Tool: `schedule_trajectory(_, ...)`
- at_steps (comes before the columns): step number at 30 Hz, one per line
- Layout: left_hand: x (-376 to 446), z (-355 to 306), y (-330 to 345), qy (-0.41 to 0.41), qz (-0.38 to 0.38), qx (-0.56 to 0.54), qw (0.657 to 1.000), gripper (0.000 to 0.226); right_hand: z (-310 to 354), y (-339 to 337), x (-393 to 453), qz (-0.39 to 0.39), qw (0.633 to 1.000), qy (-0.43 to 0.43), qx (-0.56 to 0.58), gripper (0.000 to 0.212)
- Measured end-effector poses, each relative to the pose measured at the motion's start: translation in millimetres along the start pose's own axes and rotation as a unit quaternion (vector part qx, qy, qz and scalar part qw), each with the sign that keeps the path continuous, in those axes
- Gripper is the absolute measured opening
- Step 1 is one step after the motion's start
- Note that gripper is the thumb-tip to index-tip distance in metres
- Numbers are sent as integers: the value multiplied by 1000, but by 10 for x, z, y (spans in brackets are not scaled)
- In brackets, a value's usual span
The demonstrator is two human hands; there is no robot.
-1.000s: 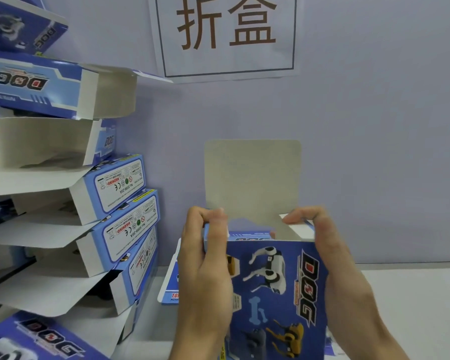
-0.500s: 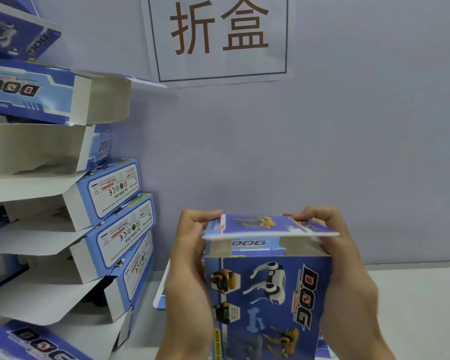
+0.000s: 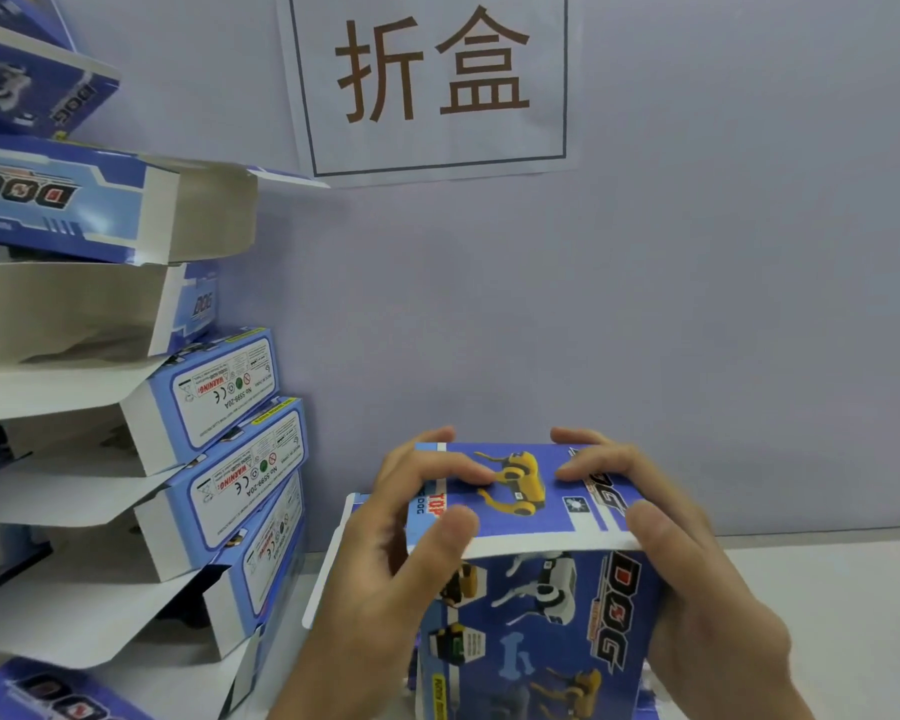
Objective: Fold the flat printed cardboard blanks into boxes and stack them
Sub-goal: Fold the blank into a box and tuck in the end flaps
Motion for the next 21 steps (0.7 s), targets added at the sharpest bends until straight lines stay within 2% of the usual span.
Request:
schedule_trajectory(1,-9,0,5,-8,15,-4,1000,50,-4,19,-5,19,1000,13,-1,41)
schedule_trajectory(3,-27,12,-5,-21,36,-8,999,58,-9,35,-10,39,999,28,-21,52)
schedule_trajectory(8,-33,-12,-39,2,29,20,999,37,-8,-1,9,20,998,2,-54,40)
schedule_trajectory(11,-33,8,-73,-17,-9,14,1000,46,27,32,20,12,999,-22,-48,45)
schedule_trajectory(15,-17,-51,-43,-4,-29,19,999,44,83,61,17,-27,996,-63,-63,43)
schedule_trajectory(18,-3,-75,1,-2,-49,8,999,62,120,106,17,-53,991,-89,-82,39)
schedule_trajectory(21,8,-69,18,-14,-88,-19,996,69,141,133,22,-77,988,-107,-82,37)
Point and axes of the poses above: each hand's wrist, its own x-axis towards the middle knuckle, its own y-axis out of the palm, z = x × y, the point moved 7 cm from there along x, towards the middle knuckle, and after that the axes turned 3 degrees about x, right-handed, at the moved point
